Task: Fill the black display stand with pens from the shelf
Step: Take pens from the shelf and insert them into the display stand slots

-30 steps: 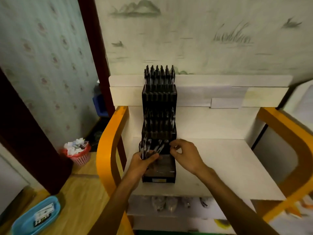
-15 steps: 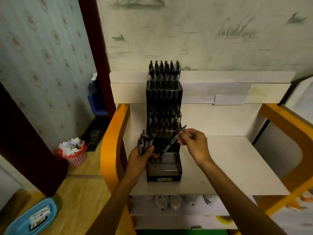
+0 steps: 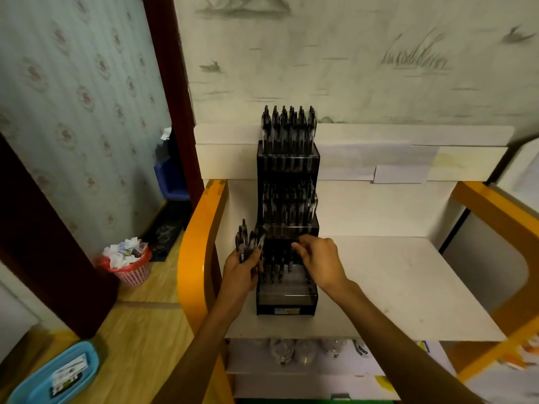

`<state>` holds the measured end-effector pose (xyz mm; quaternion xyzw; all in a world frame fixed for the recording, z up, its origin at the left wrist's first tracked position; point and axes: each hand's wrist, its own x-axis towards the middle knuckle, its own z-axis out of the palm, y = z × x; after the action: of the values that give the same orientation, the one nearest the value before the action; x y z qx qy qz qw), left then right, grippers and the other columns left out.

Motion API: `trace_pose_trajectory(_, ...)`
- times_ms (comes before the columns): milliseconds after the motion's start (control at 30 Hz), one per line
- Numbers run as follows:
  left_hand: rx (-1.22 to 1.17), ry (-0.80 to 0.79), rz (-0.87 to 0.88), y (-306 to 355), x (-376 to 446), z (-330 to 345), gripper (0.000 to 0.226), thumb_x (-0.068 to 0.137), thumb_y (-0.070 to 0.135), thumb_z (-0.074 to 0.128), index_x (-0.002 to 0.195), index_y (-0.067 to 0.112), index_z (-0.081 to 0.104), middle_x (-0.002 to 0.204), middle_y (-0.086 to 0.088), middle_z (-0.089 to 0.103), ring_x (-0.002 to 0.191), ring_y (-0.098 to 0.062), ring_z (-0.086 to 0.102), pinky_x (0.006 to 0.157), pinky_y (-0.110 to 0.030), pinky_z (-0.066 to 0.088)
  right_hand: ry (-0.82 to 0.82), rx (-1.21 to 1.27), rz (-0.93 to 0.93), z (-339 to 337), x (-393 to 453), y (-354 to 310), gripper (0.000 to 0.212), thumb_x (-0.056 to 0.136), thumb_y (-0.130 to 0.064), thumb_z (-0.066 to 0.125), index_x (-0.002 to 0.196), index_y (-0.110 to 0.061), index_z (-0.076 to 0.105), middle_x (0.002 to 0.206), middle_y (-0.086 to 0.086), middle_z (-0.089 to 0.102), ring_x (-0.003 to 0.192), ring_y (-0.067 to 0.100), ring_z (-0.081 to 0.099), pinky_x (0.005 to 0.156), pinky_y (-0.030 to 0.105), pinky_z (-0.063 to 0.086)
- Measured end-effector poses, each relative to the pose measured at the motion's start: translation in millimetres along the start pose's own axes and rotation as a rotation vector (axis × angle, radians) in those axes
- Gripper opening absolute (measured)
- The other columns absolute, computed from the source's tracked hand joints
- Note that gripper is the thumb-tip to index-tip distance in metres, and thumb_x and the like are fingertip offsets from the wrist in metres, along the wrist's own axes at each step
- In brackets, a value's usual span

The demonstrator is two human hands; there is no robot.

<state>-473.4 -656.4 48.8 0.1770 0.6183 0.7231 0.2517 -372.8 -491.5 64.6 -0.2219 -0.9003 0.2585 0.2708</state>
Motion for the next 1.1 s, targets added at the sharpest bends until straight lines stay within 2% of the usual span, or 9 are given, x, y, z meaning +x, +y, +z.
trace_pose_trajectory(200, 0.005, -0.049, 0.032, 0, -2, -1, 0.012, 0.098, 0.025, 0.06, 0.097, 0.013, 0.062, 0.068, -0.01, 0.061, 0.036, -0.008, 0.038, 0.036, -0.022, 0.028, -0.114, -0.12, 0.066, 19, -2, 6, 0.025, 0.097, -0.02, 0.062, 0.079, -0.003, 0.07, 0.084, 0.015, 0.072, 0.084, 0.029, 0.067, 0.063, 0.023, 0.036)
trace_pose_trajectory(300, 0.015, -0.065, 0.029, -3, 0, 0, 0.008, 0.096, 0.025, 0.063, 0.093, 0.017, 0.063, 0.069, -0.009, 0.064, 0.036, -0.008, 0.039, 0.035, -0.021, 0.028, -0.108, -0.096, 0.117, 25, -5, 10, 0.029, 0.097, -0.021, 0.063, 0.076, -0.003, 0.071, 0.083, 0.012, 0.073, 0.083, 0.024, 0.068, 0.056, 0.014, 0.029)
trace_pose_trajectory(433, 0.03, -0.056, -0.018, -9, 4, 2, 0.009, 0.097, 0.023, 0.062, 0.096, 0.013, 0.063, 0.068, -0.01, 0.065, 0.035, -0.011, 0.037, 0.035, -0.021, 0.026, -0.105, -0.129, 0.162, 23, -2, 11, 0.033, 0.095, -0.03, 0.066, 0.072, -0.006, 0.072, 0.07, 0.009, 0.068, 0.071, 0.021, 0.065, 0.059, 0.021, 0.034)
trace_pose_trajectory(500, 0.025, -0.069, -0.036, -11, 5, 3, 0.012, 0.097, 0.021, 0.061, 0.099, 0.01, 0.062, 0.069, -0.01, 0.066, 0.035, -0.011, 0.036, 0.034, -0.021, 0.026, -0.072, -0.104, 0.159, 18, -1, 10, 0.023, 0.092, -0.025, 0.068, 0.076, -0.009, 0.074, 0.073, 0.007, 0.07, 0.071, 0.02, 0.065, 0.062, 0.022, 0.039)
trace_pose_trajectory(600, 0.014, -0.096, -0.036, -12, 4, 5, 0.018, 0.097, 0.021, 0.062, 0.104, 0.005, 0.06, 0.07, -0.01, 0.067, 0.036, -0.011, 0.039, 0.034, -0.021, 0.027, -0.017, 0.215, 0.188, 8, -1, 0, 0.011, 0.089, -0.011, 0.067, 0.084, -0.017, 0.075, 0.08, 0.0, 0.074, 0.071, 0.013, 0.068, 0.07, 0.021, 0.054)
trace_pose_trajectory(667, 0.025, -0.108, -0.02, -11, 2, 8, 0.019, 0.097, 0.022, 0.061, 0.105, 0.005, 0.06, 0.073, -0.01, 0.069, 0.037, -0.012, 0.041, 0.035, -0.021, 0.03, -0.055, 0.58, 0.255, 1, 0, -9, 0.015, 0.093, -0.009, 0.064, 0.088, -0.02, 0.073, 0.084, 0.006, 0.076, 0.071, 0.017, 0.073, 0.07, 0.026, 0.06)
trace_pose_trajectory(733, 0.051, -0.112, -0.011, -10, 1, 12, 0.018, 0.098, 0.023, 0.06, 0.105, 0.006, 0.06, 0.078, -0.012, 0.071, 0.037, -0.012, 0.044, 0.035, -0.021, 0.032, -0.097, 0.762, 0.299, -5, 2, -16, 0.009, 0.093, -0.013, 0.066, 0.091, -0.016, 0.074, 0.085, 0.009, 0.076, 0.075, 0.023, 0.074, 0.068, 0.03, 0.061)
trace_pose_trajectory(1000, 0.106, -0.169, 0.077, -10, -5, 20, 0.012, 0.1, 0.024, 0.056, 0.099, 0.013, 0.061, 0.077, -0.012, 0.07, 0.036, -0.012, 0.043, 0.036, -0.022, 0.033, -0.136, 0.869, 0.344, -14, 0, -20, 0.018, 0.092, -0.014, 0.068, 0.101, 0.002, 0.072, 0.089, 0.017, 0.075, 0.072, 0.024, 0.071, 0.068, 0.029, 0.061)
trace_pose_trajectory(1100, 0.127, -0.158, 0.09, -12, -7, 22, 0.013, 0.1, 0.027, 0.056, 0.1, 0.016, 0.062, 0.077, -0.01, 0.071, 0.042, -0.014, 0.051, 0.038, -0.024, 0.04, -0.106, 0.906, 0.36, -12, 1, -23, 0.017, 0.094, -0.01, 0.065, 0.1, 0.006, 0.068, 0.09, 0.02, 0.073, 0.071, 0.024, 0.071, 0.067, 0.029, 0.061)
